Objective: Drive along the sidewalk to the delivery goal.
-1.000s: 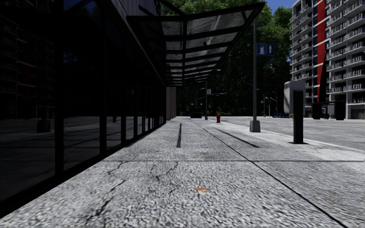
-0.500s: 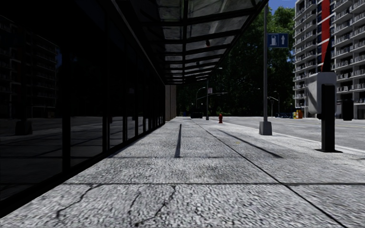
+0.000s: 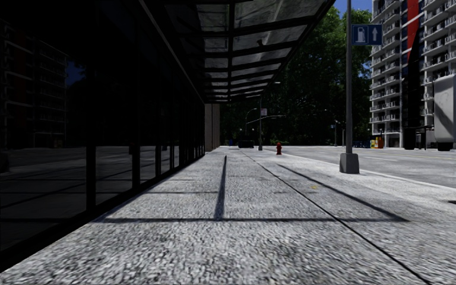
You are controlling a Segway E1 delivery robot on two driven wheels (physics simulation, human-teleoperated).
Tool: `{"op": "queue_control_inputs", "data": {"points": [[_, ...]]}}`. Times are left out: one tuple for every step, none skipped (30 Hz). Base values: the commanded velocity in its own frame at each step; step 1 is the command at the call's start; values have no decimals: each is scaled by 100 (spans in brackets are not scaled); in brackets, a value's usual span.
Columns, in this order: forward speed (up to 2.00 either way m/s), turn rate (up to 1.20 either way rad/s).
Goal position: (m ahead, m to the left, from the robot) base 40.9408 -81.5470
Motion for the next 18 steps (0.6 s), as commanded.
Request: {"op": "queue_control_inputs", "data": {"points": [[200,0],[200,0],[200,0],[200,0],[200,0],[200,0],[200,0],[200,0],[200,0],[200,0],[200,0],[200,0],[200,0],[200,0],[200,0],[200,0],[200,0],[200,0]]}}
